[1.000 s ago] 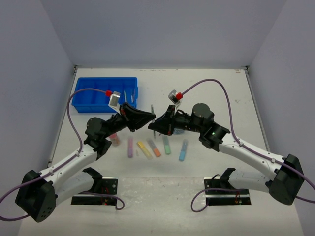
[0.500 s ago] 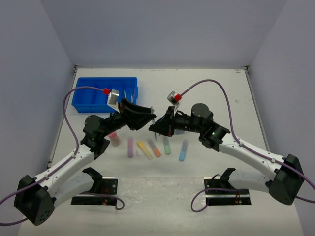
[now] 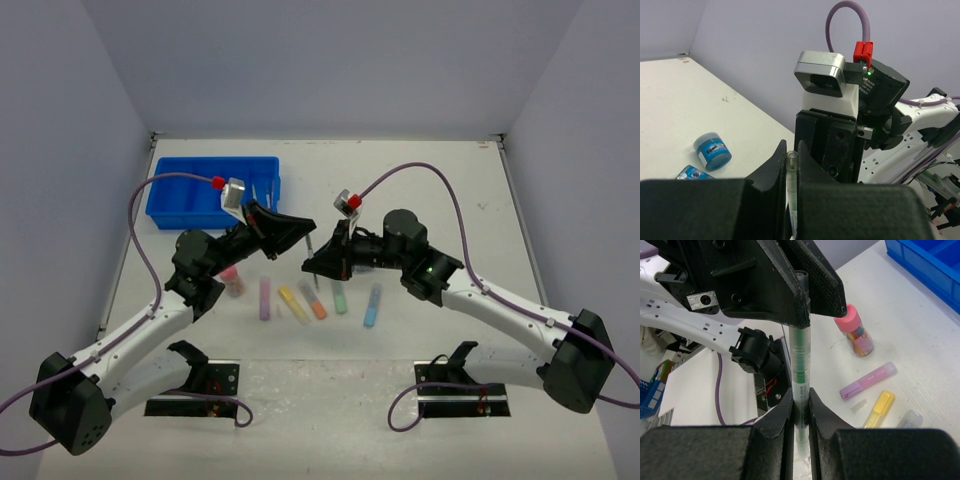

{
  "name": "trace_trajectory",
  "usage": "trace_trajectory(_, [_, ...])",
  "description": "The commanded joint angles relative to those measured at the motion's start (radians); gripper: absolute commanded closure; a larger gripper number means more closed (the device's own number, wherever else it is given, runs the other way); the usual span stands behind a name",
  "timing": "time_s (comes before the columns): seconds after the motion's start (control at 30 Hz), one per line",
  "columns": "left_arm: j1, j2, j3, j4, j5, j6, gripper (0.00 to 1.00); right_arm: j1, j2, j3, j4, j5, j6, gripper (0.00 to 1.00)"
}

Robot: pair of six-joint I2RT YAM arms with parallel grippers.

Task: Sort the stationery into containers
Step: Close the pen cap on the pen.

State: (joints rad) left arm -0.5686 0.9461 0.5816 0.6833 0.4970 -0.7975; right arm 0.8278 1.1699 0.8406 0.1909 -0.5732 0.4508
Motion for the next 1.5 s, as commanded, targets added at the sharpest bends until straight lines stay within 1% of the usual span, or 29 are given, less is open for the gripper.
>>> trace_trajectory(0.0, [0.0,0.016,0.003,0.085,0.028,-0.019,1.0,0.004,0.004,0.067,0.016,0.019,-0.014,1.0])
trace_trajectory(0.1, [-0.001,0.015,-0.022,0.109,0.05,-0.041,1.0,0.004,0.008,0.097,0.013,0.061,-0.017,1.0])
trace_trajectory(0.27, [-0.02,0.004,-0.085,0.13,0.07,-0.068,1.0,-0.015,0.054,0.24,-0.044,0.102,-0.039,1.0])
trace_trajectory(0.37, [-0.064,0.0,-0.142,0.134,0.046,-0.065,1.0,-0.069,0.091,0.335,-0.062,0.091,-0.04,1.0])
trace_trajectory(0.47, [-0.102,0.013,-0.166,0.134,0.021,-0.062,1.0,-0.094,0.12,0.414,-0.087,0.085,-0.045,1.0])
trace_trajectory(0.57, [-0.137,0.009,-0.195,0.14,0.006,-0.063,1.0,-0.121,0.162,0.549,-0.141,0.089,-0.07,1.0])
trace_trajectory(0.77, [-0.143,-0.04,-0.206,0.079,-0.014,-0.041,1.0,-0.157,0.218,0.739,-0.222,0.075,-0.086,1.0])
trace_trajectory(0.8, [-0.143,-0.045,-0.202,0.07,-0.014,-0.038,1.0,-0.157,0.228,0.747,-0.226,0.054,-0.086,1.0])
trace_trajectory(0.87, [-0.142,-0.065,-0.167,-0.001,-0.056,0.016,1.0,-0.156,0.242,0.722,-0.216,-0.015,-0.079,1.0])
trace_trajectory(0.97, [-0.138,-0.081,-0.059,-0.164,-0.117,0.106,1.0,-0.149,0.218,0.58,-0.135,-0.082,-0.055,1.0])
trace_trajectory(1.03, [-0.135,-0.079,0.044,-0.27,-0.155,0.151,1.0,-0.137,0.188,0.482,-0.095,-0.115,-0.055,1.0])
trace_trajectory(1.1, [-0.137,-0.083,0.086,-0.301,-0.175,0.186,1.0,-0.13,0.173,0.435,-0.08,-0.144,-0.064,0.99])
trace_trajectory(1.13, [-0.136,-0.087,0.105,-0.314,-0.186,0.193,1.0,-0.127,0.167,0.415,-0.076,-0.145,-0.064,0.92])
trace_trajectory(1.2, [-0.133,-0.086,0.159,-0.333,-0.228,0.217,1.0,-0.127,0.152,0.343,-0.051,-0.139,-0.053,0.68])
trace_trajectory(1.27, [-0.129,-0.081,0.183,-0.344,-0.247,0.224,1.0,-0.127,0.146,0.314,-0.038,-0.128,-0.047,0.44])
trace_trajectory(1.3, [-0.126,-0.064,0.21,-0.35,-0.254,0.229,1.0,-0.127,0.144,0.284,-0.039,-0.119,-0.046,0.16])
trace_trajectory(1.33, [-0.123,-0.051,0.232,-0.368,-0.267,0.242,1.0,-0.127,0.139,0.264,-0.041,-0.107,-0.046,0.04])
trace_trajectory(1.4, [-0.117,-0.026,0.271,-0.421,-0.306,0.272,1.0,-0.128,0.123,0.236,-0.051,-0.072,-0.049,0.01])
trace_trajectory(1.43, [-0.106,0.0,0.297,-0.455,-0.359,0.284,1.0,-0.128,0.112,0.214,-0.064,-0.04,-0.054,0.01])
trace_trajectory(1.47, [-0.096,0.035,0.338,-0.511,-0.436,0.307,1.0,-0.129,0.089,0.196,-0.099,0.036,-0.066,0.01])
